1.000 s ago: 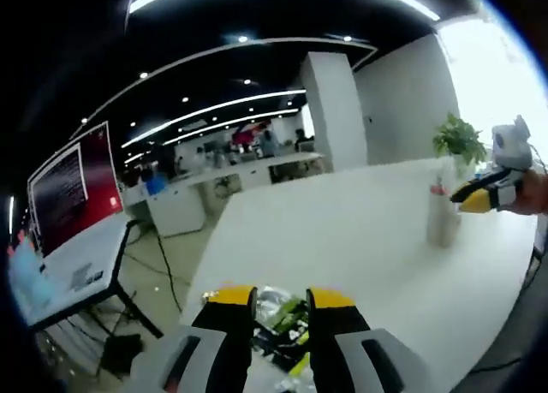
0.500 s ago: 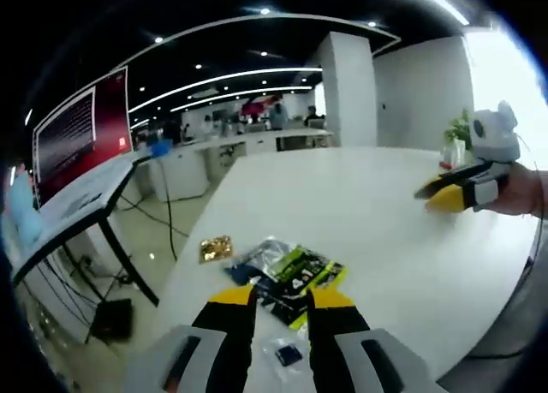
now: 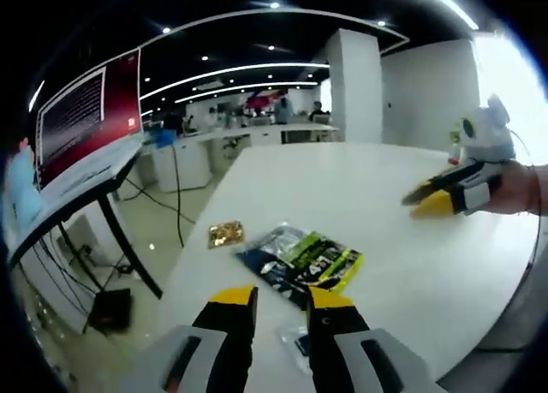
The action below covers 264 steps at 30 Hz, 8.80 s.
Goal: Arrange the skincare products in the storage area until every visible bottle or jar stands upright without overlapping.
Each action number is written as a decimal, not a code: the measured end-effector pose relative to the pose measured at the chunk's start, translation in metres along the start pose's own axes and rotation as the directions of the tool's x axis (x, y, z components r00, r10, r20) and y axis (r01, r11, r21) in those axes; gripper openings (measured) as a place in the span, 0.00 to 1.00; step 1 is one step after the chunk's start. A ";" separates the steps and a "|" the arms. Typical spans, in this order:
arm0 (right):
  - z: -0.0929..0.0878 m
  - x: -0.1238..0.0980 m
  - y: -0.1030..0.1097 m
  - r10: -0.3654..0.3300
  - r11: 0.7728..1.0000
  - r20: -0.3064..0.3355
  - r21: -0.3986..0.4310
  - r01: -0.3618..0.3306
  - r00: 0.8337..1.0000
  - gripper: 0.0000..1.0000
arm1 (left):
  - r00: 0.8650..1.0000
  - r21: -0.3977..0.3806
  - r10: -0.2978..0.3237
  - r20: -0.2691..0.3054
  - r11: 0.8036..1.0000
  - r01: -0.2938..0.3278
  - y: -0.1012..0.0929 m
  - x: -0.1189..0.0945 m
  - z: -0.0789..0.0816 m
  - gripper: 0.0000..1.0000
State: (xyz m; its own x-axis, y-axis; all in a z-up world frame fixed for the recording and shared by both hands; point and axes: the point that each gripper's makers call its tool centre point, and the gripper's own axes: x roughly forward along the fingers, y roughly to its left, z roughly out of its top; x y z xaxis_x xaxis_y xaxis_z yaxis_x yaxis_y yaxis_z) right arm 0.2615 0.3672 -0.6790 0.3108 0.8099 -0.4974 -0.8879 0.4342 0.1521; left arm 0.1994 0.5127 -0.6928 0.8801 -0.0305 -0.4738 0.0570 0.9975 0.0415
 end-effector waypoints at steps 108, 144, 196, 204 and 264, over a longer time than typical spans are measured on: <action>0.025 -0.026 0.011 -0.148 0.989 0.062 -0.005 0.148 0.987 0.00 | 0.895 -0.378 -0.444 0.044 0.822 0.426 -0.089 0.044 0.014 0.26; -0.016 -0.153 -0.037 -0.395 0.903 0.235 0.275 0.329 0.888 0.01 | 0.880 -0.345 -0.421 0.220 0.810 0.474 -0.212 0.022 0.114 0.02; -0.076 -0.141 -0.055 -0.460 0.874 -0.026 0.165 0.457 0.888 0.02 | 0.882 0.057 -0.470 -0.006 0.881 0.470 -0.243 0.042 0.054 0.02; -0.074 -0.143 -0.056 -0.437 0.873 -0.003 0.238 0.426 0.899 0.02 | 0.882 0.025 -0.470 -0.006 0.882 0.470 -0.243 0.040 0.058 0.02; -0.149 -0.135 -0.140 -0.536 0.833 -0.173 0.050 0.551 0.826 0.02 | 0.923 -0.009 -0.351 -0.160 0.935 0.354 -0.283 0.161 0.029 0.09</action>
State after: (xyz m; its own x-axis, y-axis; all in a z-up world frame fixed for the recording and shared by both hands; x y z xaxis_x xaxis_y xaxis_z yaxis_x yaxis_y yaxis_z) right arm 0.2937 0.1388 -0.7603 0.6742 0.3676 -0.6406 -0.5513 0.8277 -0.1052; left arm 0.3383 0.2241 -0.7552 0.7168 -0.3682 -0.5922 0.3606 0.9226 -0.1371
